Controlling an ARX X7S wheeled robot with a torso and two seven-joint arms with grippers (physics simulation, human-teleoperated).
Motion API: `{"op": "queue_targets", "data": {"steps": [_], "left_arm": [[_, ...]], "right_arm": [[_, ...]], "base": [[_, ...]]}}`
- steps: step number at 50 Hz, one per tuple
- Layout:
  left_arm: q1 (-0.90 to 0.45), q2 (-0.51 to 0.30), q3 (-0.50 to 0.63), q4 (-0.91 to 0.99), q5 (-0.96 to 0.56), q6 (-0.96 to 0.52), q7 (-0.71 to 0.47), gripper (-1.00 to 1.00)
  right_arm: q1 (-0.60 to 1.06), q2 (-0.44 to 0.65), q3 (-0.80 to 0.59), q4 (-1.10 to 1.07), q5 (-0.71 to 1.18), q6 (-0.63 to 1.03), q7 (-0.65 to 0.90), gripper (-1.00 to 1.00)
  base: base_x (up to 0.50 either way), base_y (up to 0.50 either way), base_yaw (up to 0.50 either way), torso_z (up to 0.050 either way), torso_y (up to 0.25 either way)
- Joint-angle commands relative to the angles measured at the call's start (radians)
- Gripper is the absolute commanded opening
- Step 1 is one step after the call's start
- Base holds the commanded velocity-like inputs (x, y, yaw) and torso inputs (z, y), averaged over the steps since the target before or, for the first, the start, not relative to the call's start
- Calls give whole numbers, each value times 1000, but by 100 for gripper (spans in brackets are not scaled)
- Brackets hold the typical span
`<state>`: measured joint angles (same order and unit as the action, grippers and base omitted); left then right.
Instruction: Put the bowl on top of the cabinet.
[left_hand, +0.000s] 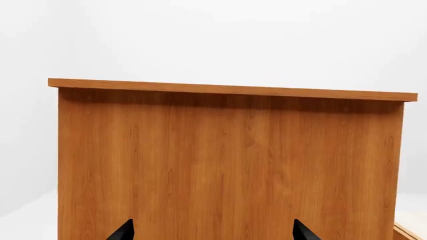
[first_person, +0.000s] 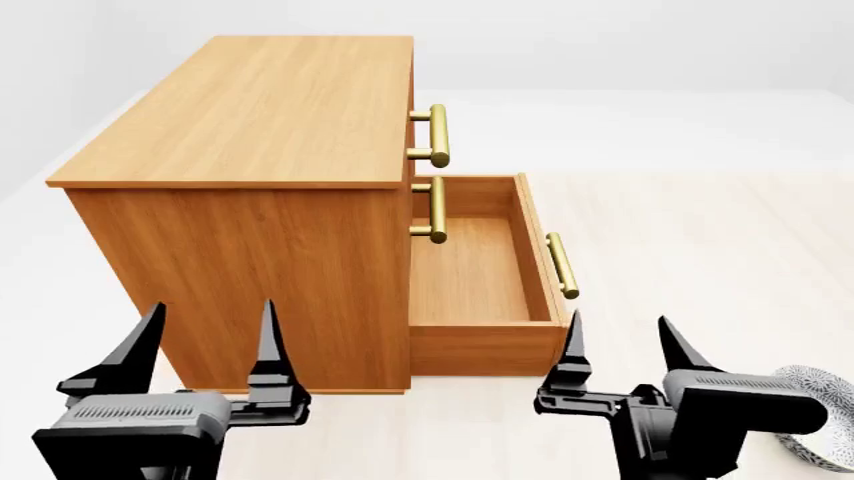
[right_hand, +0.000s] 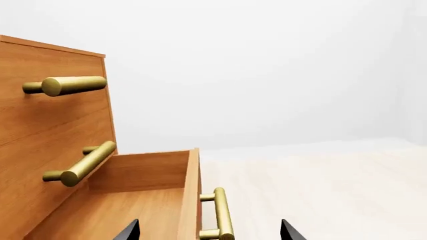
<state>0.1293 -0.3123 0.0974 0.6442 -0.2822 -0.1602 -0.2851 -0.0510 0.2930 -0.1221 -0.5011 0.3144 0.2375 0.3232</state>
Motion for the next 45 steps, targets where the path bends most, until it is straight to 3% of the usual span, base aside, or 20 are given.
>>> {"op": "queue_targets", "data": {"steps": [1,45], "left_arm": [[6,-8,-5,18,1,3,-10,100],[2,-21,7,22,-5,7,-28,100]], "right_arm": [[33,32,24,-14,7,83,31,100],[366,182,300,139,144,575,202,100]], "base": [[0,0,0,0,0],[0,0,0,0,0]]}}
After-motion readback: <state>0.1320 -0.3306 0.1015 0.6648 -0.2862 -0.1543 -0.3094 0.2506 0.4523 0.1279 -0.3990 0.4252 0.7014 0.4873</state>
